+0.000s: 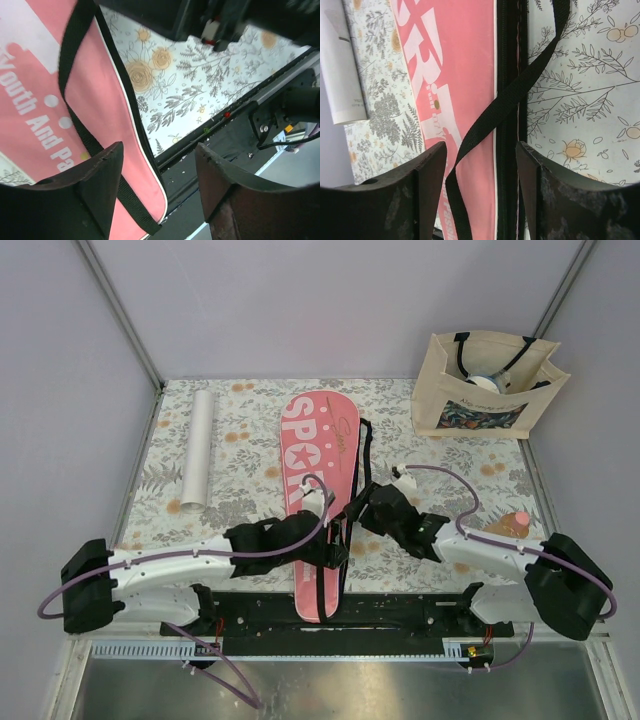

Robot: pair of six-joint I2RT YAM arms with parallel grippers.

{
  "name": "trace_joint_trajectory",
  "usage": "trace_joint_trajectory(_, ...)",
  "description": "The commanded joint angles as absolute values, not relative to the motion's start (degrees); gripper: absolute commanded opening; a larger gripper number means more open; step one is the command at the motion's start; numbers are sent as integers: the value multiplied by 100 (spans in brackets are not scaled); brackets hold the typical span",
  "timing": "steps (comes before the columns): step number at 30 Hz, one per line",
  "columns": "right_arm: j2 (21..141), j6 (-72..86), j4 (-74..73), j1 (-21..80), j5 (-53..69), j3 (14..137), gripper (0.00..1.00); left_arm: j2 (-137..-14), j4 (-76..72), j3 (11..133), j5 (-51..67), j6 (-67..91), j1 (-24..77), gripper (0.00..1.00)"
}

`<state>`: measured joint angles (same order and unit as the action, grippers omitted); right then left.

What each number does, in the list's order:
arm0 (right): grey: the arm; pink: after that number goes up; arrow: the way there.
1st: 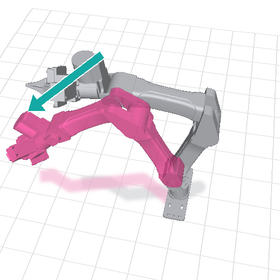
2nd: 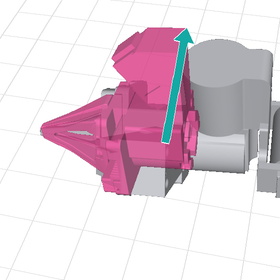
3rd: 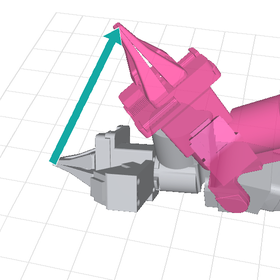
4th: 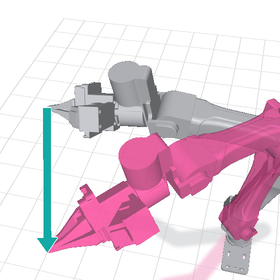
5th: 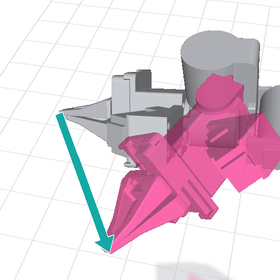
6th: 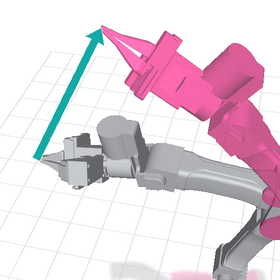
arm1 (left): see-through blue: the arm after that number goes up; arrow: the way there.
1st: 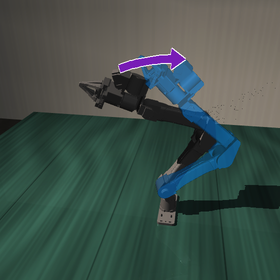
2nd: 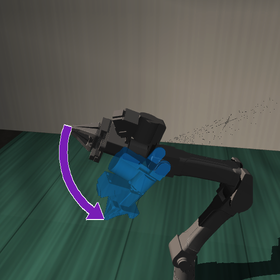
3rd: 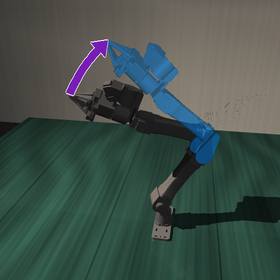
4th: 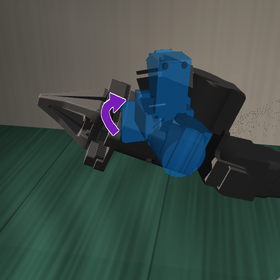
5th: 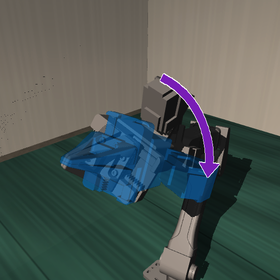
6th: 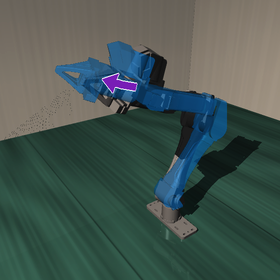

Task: Pack up the badminton gear

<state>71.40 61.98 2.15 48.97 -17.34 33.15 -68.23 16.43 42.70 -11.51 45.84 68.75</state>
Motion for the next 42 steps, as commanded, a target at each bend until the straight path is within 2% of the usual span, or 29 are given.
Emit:
trace_joint_trajectory(1, 7575, 6056, 316, 4816, -1960, 3691, 66, -6347, 2029, 4474, -1415, 4360, 6532, 63)
trace_joint_trajectory(8, 8463, 5977, 668, 4667, -1855, 4060, 63, -6030, 2443, 4219, -1222, 4113, 5521, 67)
trace_joint_trajectory(14, 8122, 5801, 326, 4606, -2109, 3841, 42, -5968, 2005, 3640, -905, 4210, 5019, 68)
trace_joint_trajectory(22, 7814, 5484, 141, 4483, -2408, 3182, 27, -6609, 1565, 3129, -738, 4465, 4755, 65)
trace_joint_trajectory(25, 7665, 5397, 342, 4439, -2207, 3067, 29, -6592, 1520, 3085, -686, 4491, 4755, 63)
trace_joint_trajectory(28, 7498, 5335, 220, 4439, -1891, 3330, 36, -6513, 1626, 3181, -668, 4430, 4746, 63)
trace_joint_trajectory(35, 7225, 5589, 255, 4789, -1362, 3717, 45, -6407, 1635, 3085, -730, 4500, 4720, 63)
trace_joint_trajectory(42, 7690, 6073, 395, 5247, -1098, 3876, 50, -6355, 1380, 2892, -492, 4623, 4650, 63)
